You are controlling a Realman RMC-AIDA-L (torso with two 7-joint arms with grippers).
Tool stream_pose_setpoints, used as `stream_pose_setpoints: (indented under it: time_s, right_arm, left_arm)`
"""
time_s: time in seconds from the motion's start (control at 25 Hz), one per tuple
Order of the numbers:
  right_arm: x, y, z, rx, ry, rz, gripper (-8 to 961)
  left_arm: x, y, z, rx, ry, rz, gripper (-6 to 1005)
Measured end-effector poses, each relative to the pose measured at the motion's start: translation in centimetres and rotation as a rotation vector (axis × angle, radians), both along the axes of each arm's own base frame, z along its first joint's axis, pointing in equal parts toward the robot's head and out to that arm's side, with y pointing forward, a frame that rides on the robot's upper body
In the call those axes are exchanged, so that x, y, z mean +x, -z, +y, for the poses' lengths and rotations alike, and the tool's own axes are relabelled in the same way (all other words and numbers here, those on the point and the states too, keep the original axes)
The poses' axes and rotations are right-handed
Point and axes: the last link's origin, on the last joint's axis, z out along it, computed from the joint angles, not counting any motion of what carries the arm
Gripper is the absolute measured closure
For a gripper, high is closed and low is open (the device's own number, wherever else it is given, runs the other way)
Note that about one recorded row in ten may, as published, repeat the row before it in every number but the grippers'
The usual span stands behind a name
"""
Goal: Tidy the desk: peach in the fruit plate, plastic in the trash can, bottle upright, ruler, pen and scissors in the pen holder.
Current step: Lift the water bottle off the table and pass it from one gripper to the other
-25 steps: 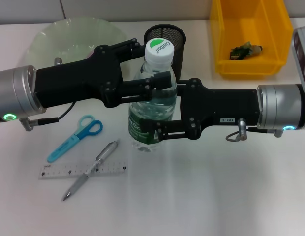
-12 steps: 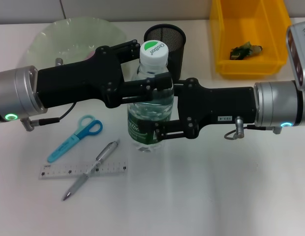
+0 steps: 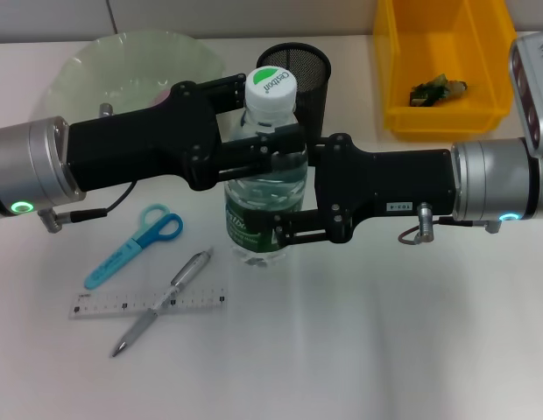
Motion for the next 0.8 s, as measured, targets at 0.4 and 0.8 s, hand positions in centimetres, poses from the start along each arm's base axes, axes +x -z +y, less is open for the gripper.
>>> stream_pose_setpoints:
  time_s: [0.4,0.8]
  right_arm:
    - [0.2,0.25,-0.03,-0.002,0.005,-0.013,202]
    - [0.28,0.29,0.0,0.011,0.002,-0.015,203]
  left_arm:
    - [0.14,-0.07,0.49,0.008,-0.013,0.008,435]
    - [-0.06,-0.13,0.4,0.013,-0.019,0.006,567]
